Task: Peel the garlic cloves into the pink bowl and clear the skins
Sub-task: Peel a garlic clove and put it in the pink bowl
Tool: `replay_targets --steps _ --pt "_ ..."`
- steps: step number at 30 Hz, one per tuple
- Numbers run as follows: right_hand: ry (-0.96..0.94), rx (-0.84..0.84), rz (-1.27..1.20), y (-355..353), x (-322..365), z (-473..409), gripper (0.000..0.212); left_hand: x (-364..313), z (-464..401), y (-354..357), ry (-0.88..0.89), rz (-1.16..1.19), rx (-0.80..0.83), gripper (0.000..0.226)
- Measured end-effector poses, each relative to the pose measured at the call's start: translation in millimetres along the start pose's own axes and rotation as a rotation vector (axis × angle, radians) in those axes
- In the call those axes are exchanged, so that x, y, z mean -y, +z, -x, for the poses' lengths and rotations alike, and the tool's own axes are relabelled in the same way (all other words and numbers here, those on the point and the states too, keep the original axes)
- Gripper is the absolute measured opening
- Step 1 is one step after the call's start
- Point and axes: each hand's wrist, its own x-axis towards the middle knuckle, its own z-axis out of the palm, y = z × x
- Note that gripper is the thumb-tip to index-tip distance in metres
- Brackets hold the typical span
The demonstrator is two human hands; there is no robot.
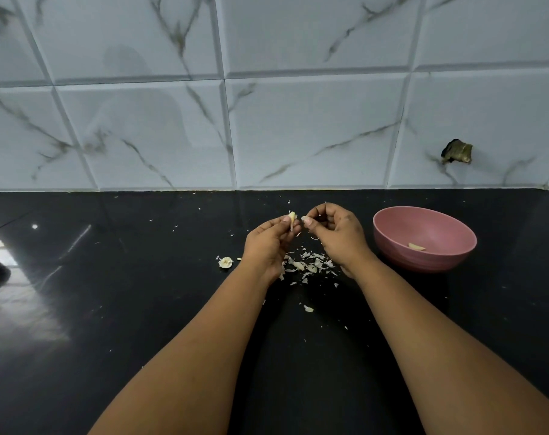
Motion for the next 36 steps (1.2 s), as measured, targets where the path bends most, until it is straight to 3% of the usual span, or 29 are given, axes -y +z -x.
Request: replay_targets --steps 6,12,15,18,24,28,33,36 --pt "-0.003 -0.053 0.131 -7.2 -2.4 -0.1 0.009 -0.6 -1.1 -0.5 0.011 0.016 0.001 0.008" --pt "-0.018 -0.064 0.274 -8.2 -5.7 -0.9 0.015 5.4 -0.7 1.4 0.085 -0.171 0.032 0.01" --pt "0.018 -0.078 0.263 -10.6 -5.1 -2.7 0.009 9.6 -1.1 1.8 0.151 -0.292 0.051 0.01" --pt "-0.002 -0.127 0.259 -14.9 -4.6 -4.5 0.024 11.9 -1.8 1.3 0.186 -0.353 0.041 0.012" --pt "0.118 -0.073 0.216 -9.9 -3.7 -6.1 0.024 14.0 -2.8 0.4 0.221 -0.444 0.012 0.011" --pt "0.199 -0.04 0.037 -5.1 0.0 -7.8 0.04 16.8 -1.8 0.5 0.269 -0.555 0.013 0.014" --pt "0.186 -0.051 -0.035 -6.4 -2.5 -5.6 0.017 16.6 -1.5 -0.6 0.304 -0.606 0.027 0.015" --pt "0.186 -0.02 -0.027 -5.0 -5.9 -6.8 0.016 17.3 -1.5 -0.5 0.31 -0.615 0.048 0.011"
